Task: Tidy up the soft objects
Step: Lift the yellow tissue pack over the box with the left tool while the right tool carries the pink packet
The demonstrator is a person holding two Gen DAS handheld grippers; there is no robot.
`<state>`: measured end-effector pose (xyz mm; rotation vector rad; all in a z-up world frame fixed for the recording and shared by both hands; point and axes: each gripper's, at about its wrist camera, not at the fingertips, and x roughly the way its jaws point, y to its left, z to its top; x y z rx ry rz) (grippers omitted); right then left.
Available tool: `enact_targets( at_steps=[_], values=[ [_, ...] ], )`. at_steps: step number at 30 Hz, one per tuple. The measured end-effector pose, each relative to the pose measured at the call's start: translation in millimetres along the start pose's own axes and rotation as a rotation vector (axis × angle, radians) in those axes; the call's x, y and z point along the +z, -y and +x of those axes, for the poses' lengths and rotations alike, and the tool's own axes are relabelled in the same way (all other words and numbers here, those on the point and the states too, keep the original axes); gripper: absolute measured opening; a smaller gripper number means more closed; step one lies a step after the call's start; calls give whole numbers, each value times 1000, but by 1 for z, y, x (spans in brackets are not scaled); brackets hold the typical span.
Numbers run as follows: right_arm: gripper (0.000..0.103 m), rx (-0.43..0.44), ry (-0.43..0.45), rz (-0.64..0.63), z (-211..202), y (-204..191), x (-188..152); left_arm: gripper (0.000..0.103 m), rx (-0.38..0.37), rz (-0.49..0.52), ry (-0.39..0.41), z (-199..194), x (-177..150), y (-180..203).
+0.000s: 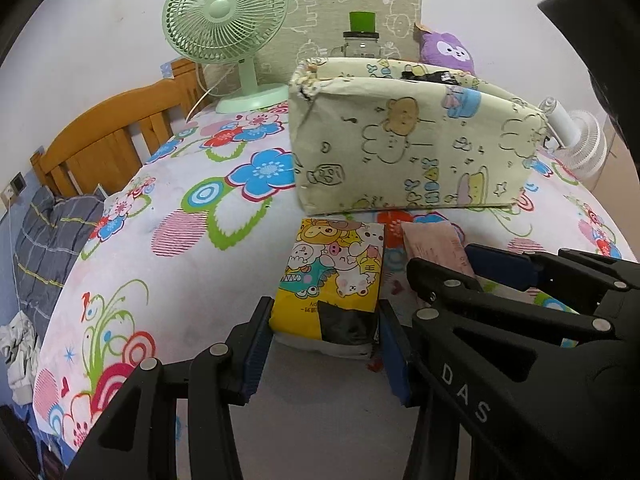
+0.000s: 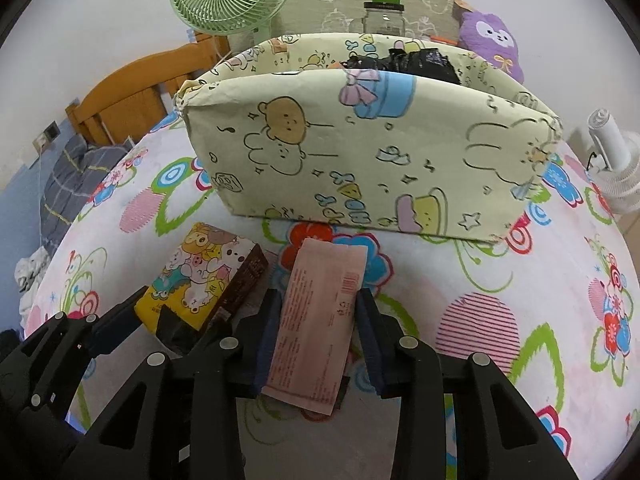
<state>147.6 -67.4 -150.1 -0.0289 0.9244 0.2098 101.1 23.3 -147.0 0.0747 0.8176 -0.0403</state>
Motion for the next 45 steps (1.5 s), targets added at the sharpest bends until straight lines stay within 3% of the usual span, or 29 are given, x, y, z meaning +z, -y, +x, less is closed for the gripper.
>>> enact_targets(
  at_steps=[24, 45],
  values=[
    [40, -9, 68, 25, -45, 40, -13, 50, -31, -12, 46, -32, 4, 43],
    [40, -21, 207, -24, -119, 45, 7, 50, -21, 61, 180, -95, 36, 59]
  ],
)
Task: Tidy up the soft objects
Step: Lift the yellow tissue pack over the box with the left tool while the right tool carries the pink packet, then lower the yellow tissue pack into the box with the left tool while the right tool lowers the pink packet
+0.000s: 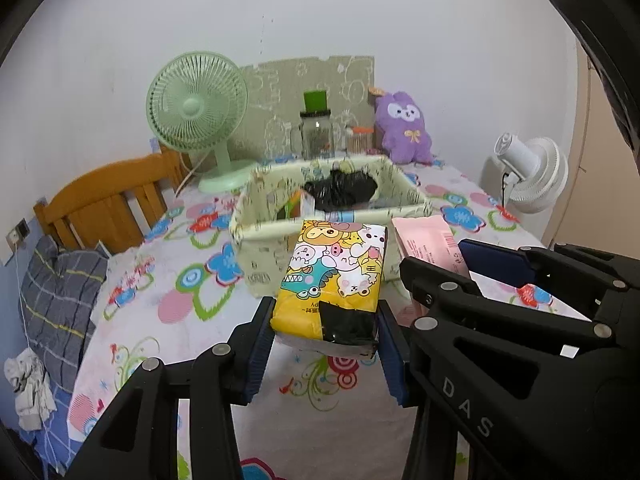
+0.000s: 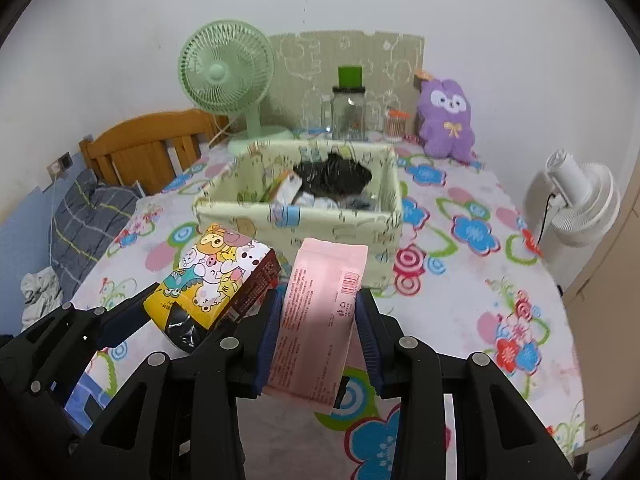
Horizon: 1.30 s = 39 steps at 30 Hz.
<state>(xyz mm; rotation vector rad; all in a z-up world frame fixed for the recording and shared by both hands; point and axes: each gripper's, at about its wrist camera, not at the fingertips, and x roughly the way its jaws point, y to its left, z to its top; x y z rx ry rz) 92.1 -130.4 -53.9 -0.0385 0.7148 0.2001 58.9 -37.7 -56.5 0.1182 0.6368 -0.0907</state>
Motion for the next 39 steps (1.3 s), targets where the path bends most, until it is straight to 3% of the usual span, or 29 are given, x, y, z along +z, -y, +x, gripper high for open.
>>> enact_targets(
  at_steps=[18, 39],
  values=[
    [40, -11, 70, -12, -25, 0, 35, 50, -19, 12, 68, -10, 32, -5],
    [40, 2, 77, -16, 22, 6, 72, 50, -7, -9, 65, 34, 64, -15]
  ],
)
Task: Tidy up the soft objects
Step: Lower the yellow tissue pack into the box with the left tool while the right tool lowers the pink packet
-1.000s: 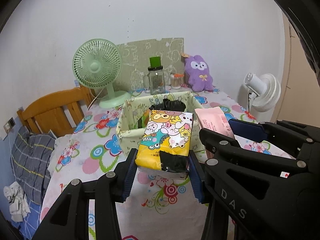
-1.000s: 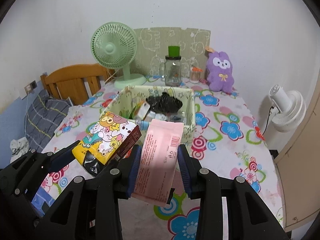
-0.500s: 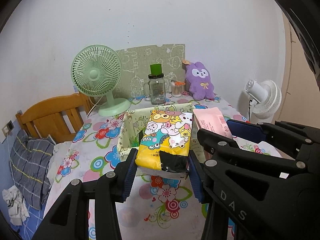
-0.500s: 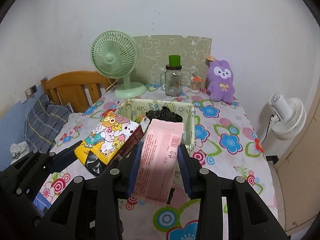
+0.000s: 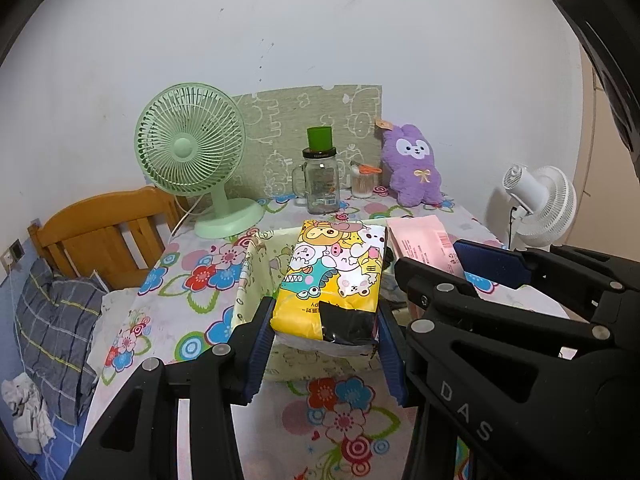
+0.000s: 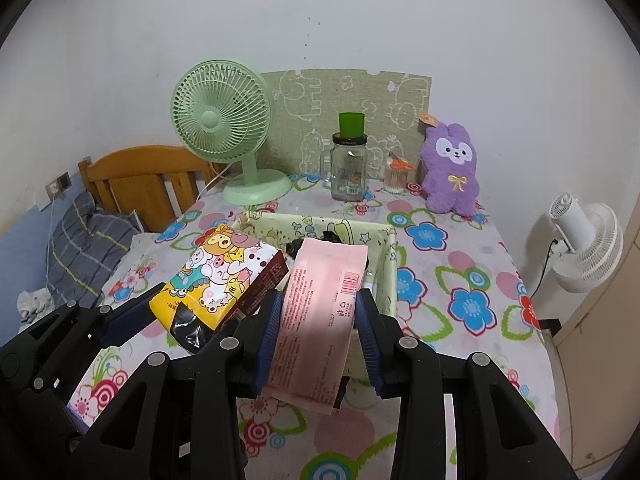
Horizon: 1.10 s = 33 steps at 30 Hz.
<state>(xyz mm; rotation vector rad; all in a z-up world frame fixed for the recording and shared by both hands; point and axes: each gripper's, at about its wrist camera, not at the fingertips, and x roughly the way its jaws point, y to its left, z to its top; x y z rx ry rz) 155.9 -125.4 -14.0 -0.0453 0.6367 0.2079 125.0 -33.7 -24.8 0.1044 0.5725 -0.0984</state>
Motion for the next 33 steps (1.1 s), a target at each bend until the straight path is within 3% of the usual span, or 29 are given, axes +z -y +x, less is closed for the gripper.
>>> enact_targets(
  at_steps=[26, 33],
  values=[
    [40, 43, -50, 37, 82, 13, 27, 52, 9, -72, -61, 72, 20, -14],
    [40, 53, -77, 44, 95, 13, 25, 74, 41, -44, -78, 77, 17, -12]
  ],
)
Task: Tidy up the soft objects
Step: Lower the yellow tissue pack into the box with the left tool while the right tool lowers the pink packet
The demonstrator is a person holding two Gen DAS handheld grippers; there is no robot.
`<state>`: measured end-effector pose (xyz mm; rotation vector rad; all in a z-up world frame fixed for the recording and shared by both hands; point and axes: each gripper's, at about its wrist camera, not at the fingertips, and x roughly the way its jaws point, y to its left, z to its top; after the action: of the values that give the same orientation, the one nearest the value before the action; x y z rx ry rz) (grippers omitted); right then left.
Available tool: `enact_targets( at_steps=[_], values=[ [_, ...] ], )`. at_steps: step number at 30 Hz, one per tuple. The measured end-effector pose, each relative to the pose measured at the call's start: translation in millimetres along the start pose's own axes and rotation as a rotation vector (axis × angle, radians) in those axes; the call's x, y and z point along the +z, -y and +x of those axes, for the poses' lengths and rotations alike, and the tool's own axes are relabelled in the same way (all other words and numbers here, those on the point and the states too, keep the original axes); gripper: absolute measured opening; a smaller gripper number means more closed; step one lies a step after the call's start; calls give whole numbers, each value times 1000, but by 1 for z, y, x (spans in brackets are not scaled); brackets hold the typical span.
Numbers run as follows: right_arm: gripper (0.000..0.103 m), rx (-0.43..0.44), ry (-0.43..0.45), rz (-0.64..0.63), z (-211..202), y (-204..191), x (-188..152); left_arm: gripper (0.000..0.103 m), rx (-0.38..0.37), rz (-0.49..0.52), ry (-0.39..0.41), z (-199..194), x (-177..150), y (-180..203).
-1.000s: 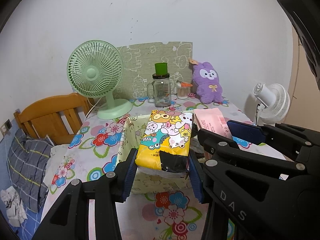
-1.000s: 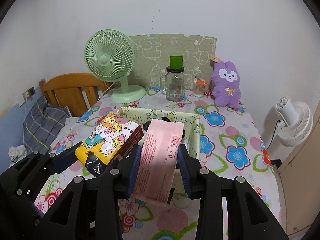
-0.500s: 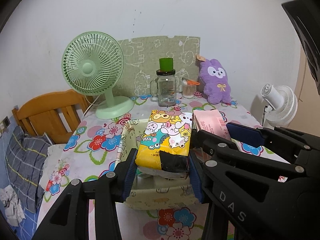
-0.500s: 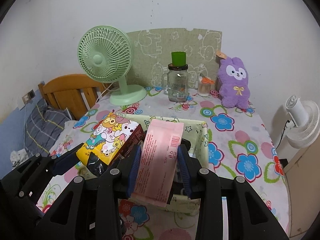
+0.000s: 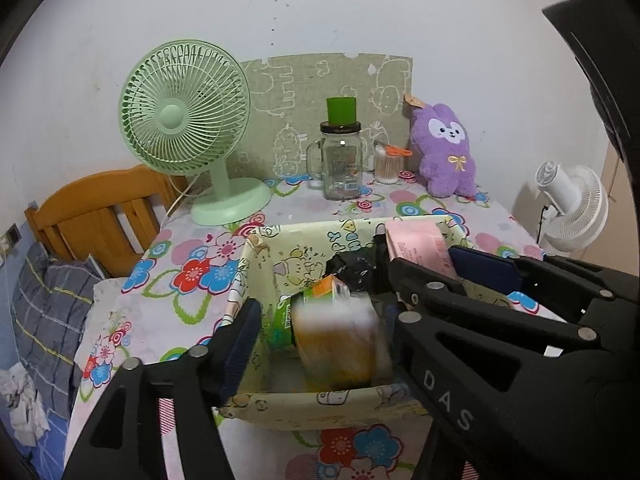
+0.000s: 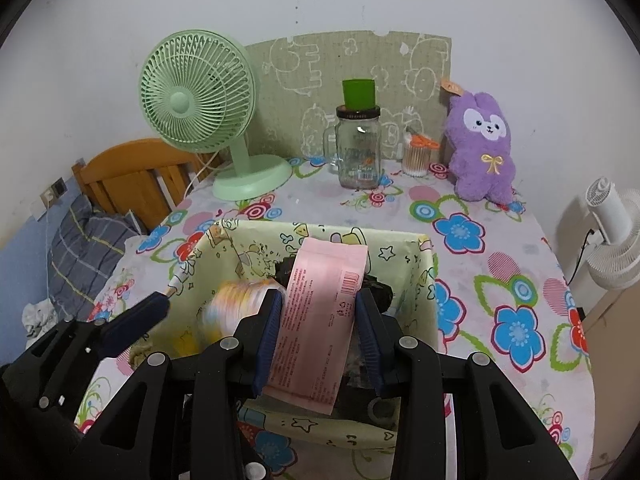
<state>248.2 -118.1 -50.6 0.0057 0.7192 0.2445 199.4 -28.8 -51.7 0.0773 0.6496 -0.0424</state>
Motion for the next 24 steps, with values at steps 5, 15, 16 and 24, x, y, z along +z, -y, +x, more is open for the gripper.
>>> enact_targets(
  at_steps=[5, 15, 16, 24],
  values=[
    [40, 2, 3, -11, 4, -4, -1, 79, 22, -6, -3, 1, -1, -5],
    [41, 25, -21, -26, 19, -11, 0, 83, 60, 4, -23, 6, -5, -13],
    [41, 29, -24, -24, 21, -11, 0, 83, 63, 3, -29, 7, -5, -14],
    [45, 27, -65, -15, 30, -9, -1, 85, 47, -5, -47, 10, -9, -15]
  ],
)
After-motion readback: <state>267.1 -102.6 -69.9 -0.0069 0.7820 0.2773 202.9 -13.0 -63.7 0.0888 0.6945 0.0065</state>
